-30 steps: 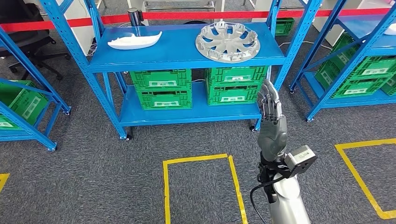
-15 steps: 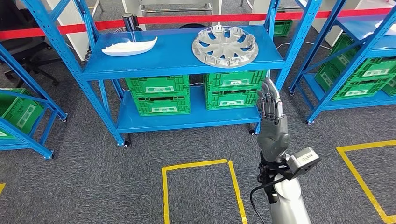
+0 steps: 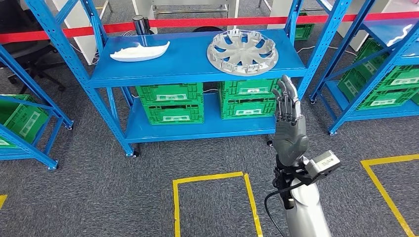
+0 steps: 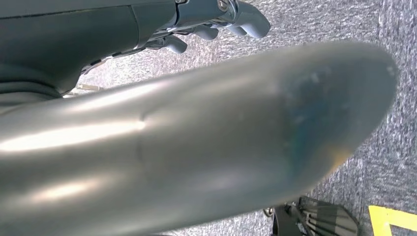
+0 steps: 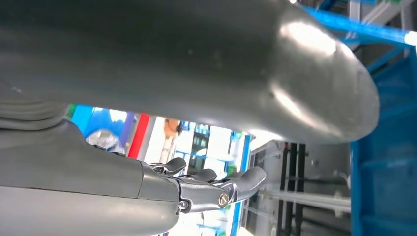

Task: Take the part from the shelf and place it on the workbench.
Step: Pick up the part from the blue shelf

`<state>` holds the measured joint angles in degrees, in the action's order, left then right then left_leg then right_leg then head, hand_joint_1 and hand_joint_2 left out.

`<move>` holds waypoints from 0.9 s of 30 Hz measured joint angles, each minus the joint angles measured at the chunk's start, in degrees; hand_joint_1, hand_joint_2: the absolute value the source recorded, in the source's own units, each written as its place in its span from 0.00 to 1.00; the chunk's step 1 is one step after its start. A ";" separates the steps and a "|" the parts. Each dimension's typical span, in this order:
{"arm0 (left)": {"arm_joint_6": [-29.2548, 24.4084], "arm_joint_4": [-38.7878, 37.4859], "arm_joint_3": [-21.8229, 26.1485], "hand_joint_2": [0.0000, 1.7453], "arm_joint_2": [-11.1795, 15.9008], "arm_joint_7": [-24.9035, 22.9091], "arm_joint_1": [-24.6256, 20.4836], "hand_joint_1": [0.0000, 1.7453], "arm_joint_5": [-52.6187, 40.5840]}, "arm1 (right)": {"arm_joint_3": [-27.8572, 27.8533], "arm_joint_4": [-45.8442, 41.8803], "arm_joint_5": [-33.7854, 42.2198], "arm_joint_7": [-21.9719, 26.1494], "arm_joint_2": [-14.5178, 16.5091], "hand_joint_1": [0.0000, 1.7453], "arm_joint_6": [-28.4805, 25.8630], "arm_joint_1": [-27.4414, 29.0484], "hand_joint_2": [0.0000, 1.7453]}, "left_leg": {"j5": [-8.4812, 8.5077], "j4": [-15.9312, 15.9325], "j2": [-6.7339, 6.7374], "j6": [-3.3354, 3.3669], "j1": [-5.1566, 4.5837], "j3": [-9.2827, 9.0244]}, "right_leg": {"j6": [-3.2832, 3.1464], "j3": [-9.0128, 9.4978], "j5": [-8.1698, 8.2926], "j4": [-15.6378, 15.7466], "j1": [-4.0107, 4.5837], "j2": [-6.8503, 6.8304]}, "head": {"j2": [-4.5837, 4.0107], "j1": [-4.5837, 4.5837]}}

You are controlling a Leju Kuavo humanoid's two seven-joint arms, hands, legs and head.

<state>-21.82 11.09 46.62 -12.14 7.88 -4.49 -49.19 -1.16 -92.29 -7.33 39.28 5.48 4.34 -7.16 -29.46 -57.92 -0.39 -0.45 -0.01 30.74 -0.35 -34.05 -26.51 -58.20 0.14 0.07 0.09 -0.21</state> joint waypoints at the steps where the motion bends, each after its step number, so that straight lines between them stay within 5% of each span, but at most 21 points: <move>1: -0.02 0.01 0.01 0.00 -0.04 -0.03 -0.02 0.00 -0.01 | 0.04 -0.01 0.00 0.00 0.01 0.00 0.04 -0.04 0.00 | -0.21 -0.13 0.06 -0.36 0.02 -0.20 | -0.29 0.30 -0.03 0.24 -0.12 0.05 | 0.00 -0.02; 3: -0.08 0.02 0.02 0.00 -0.07 -0.07 -0.12 0.00 -0.01 | 0.14 -0.03 0.01 -0.01 0.03 0.00 0.11 -0.14 0.00 | -1.91 -3.26 0.12 -1.12 0.02 0.88 | -0.89 1.11 -0.17 0.72 -0.49 0.02 | -0.01 -0.21; 6: -0.13 -0.01 0.11 0.00 -0.10 0.11 -0.09 0.00 0.04 | 0.32 0.08 0.01 -0.04 0.05 0.00 0.17 -0.15 0.00 | -6.00 -14.52 0.13 -1.92 0.36 7.43 | -1.30 1.96 -0.93 0.79 -0.62 -0.05 | -0.01 -0.40; 7: -0.14 -0.01 0.15 0.00 -0.11 0.21 0.00 0.00 0.08 | 0.36 0.19 0.01 -0.03 0.05 0.00 0.20 -0.13 0.00 | -5.92 -16.50 0.13 -2.06 0.45 9.07 | -1.27 2.26 -1.25 0.78 -0.64 -0.01 | -0.02 -0.40; 9: -0.15 -0.01 0.17 0.00 -0.12 0.35 0.13 0.00 0.14 | 0.39 0.36 0.02 -0.01 0.05 0.00 0.24 -0.11 0.00 | -2.25 -13.68 0.15 -2.13 0.59 8.99 | -1.05 3.19 -1.96 0.74 -0.71 0.10 | -0.01 -0.40; 12: -0.16 -0.02 0.19 0.00 -0.11 0.41 0.12 0.00 0.15 | 0.58 0.43 0.02 0.03 0.04 0.00 0.27 -0.15 0.00 | 3.77 -2.64 0.31 -1.60 0.52 4.67 | -0.24 4.47 -3.36 0.62 -0.62 0.17 | -0.01 -0.45; 17: -0.16 -0.02 0.23 0.00 -0.11 0.40 0.17 0.00 0.15 | 0.79 0.49 0.08 0.21 0.03 0.00 0.19 0.00 0.00 | 3.02 -0.42 0.11 1.01 0.35 2.96 | 1.42 4.85 -3.95 -1.40 -0.65 0.17 | -0.01 -0.30; 19: -0.15 0.00 0.25 0.00 -0.09 0.39 0.13 0.00 0.15 | 0.81 0.50 0.11 0.27 0.03 0.00 0.15 -0.08 0.00 | 2.64 -0.24 0.05 1.68 0.40 2.21 | 1.78 2.16 -6.35 -6.35 -0.75 0.13 | -0.02 -0.09; 22: -0.14 -0.01 0.26 0.00 -0.07 0.32 0.18 0.00 0.14 | 0.84 0.70 0.11 0.28 0.03 0.00 0.13 -0.03 0.00 | 1.97 -0.30 0.00 1.92 0.27 1.75 | 1.98 -4.62 -9.67 -15.84 -0.77 0.15 | -0.02 0.03; 24: -0.14 -0.01 0.28 0.00 -0.02 0.26 0.26 0.00 0.08 | 0.84 0.86 0.14 0.29 0.02 0.00 0.05 0.00 0.00 | 1.34 -0.32 -0.06 1.76 0.21 1.00 | 1.75 -5.42 -6.81 -14.16 -0.74 0.14 | -0.02 0.07; 26: -0.13 -0.02 0.30 0.00 0.00 0.25 0.26 0.00 -0.01 | 0.84 0.92 0.17 0.30 0.01 0.00 -0.03 -0.02 0.00 | 0.56 -0.31 -0.07 1.43 0.16 -0.12 | 1.08 -2.93 -1.66 -6.63 -0.52 0.05 | -0.02 0.08; 27: -0.10 -0.02 0.30 0.00 0.00 0.22 0.22 0.00 -0.05 | 0.85 0.94 0.19 0.31 0.01 0.00 -0.06 -0.06 0.00 | 0.20 -0.32 -0.07 1.19 0.13 -0.51 | 0.72 -1.79 -0.78 -3.31 -0.29 -0.02 | -0.01 0.09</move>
<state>-21.92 11.08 46.92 -12.14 8.10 -4.28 -49.25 -0.32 -91.34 -7.14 39.59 5.49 4.28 -7.22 -29.27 -58.23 -0.47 0.74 0.11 30.22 0.38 -35.84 -27.30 -61.51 -0.15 0.05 0.08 -0.11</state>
